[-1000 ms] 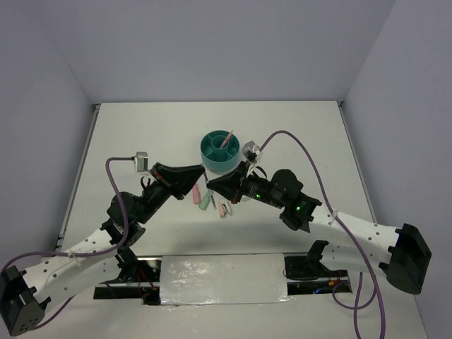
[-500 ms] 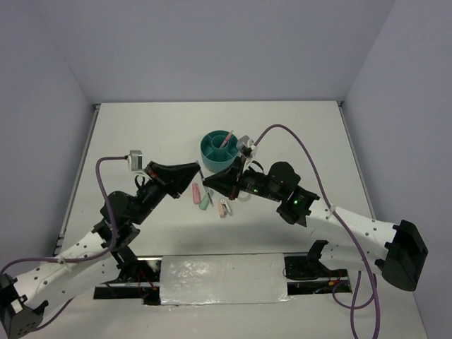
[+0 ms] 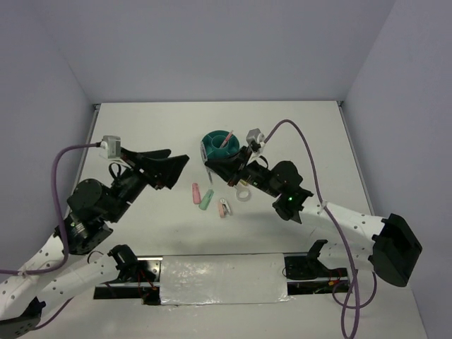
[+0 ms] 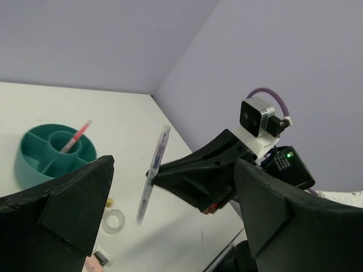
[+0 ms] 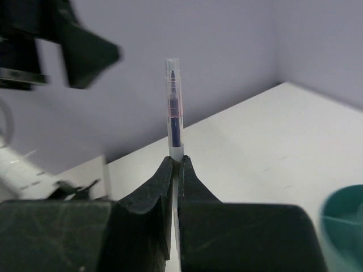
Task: Sort the stationery into containers
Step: Place the pen in the storage box.
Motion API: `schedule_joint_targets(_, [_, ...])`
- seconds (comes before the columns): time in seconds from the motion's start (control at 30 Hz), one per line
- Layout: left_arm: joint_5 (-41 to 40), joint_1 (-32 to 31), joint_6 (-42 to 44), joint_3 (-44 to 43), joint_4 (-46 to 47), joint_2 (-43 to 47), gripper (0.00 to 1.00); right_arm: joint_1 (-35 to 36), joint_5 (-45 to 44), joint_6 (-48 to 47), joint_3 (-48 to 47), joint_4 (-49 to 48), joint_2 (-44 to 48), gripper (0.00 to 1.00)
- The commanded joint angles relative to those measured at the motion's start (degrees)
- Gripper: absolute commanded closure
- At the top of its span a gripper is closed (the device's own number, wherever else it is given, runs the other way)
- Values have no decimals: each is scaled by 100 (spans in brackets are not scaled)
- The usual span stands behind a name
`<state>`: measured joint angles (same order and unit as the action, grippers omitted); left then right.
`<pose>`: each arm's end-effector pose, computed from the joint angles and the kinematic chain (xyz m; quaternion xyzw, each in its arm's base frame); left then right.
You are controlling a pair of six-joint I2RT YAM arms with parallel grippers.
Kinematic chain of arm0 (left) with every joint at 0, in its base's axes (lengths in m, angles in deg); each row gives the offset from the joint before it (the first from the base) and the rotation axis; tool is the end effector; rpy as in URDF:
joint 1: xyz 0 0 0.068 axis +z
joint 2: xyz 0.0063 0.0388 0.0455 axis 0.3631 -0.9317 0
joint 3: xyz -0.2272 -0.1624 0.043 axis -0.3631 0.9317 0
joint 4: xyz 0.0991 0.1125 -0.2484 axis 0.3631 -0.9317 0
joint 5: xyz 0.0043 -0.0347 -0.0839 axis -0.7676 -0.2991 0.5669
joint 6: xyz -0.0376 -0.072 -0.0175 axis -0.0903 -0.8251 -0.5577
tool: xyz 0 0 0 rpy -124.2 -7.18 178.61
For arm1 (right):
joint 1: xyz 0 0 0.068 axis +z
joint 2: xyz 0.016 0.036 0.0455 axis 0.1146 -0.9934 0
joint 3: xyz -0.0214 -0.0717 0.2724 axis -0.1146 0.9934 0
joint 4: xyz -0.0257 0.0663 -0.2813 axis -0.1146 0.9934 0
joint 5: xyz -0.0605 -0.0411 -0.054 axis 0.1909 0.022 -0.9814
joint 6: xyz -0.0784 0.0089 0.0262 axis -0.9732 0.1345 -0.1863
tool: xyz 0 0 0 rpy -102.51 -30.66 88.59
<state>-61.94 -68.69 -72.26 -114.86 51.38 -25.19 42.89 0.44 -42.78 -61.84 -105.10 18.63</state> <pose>0.1358 -0.1208 0.4404 -0.0517 0.5997 -0.4826 0.6362 0.1924 0.2534 0.3393 -0.2556 0.5441 0.5088 0.6162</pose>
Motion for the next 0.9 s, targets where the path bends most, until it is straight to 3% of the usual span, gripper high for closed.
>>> schedule_joint_targets(0.0, [-574,-24,348,-442,-733,161,1,-306,-653,-880,322,-1379,-239,100])
schedule_joint_targets(0.1, [-393,-24,751,-583,-1471,196,1,-657,-403,-1499,464,-2489,-844,100])
schedule_joint_targets(0.23, [-49,-24,1007,-514,-2411,415,1,-1387,390,-1132,-176,-3133,-1952,100])
schedule_joint_targets(0.33, [284,-24,1147,-224,-2624,644,1,-1791,898,-754,-528,-3924,-2866,100])
schedule_joint_targets(0.57, [812,-24,1323,102,-2695,1057,1,-2117,1314,-639,-1390,-3646,-3957,100])
schedule_joint_targets(0.87, [1129,-6,1403,93,-2651,970,1,-2179,1297,-806,-1725,-3328,-4150,100])
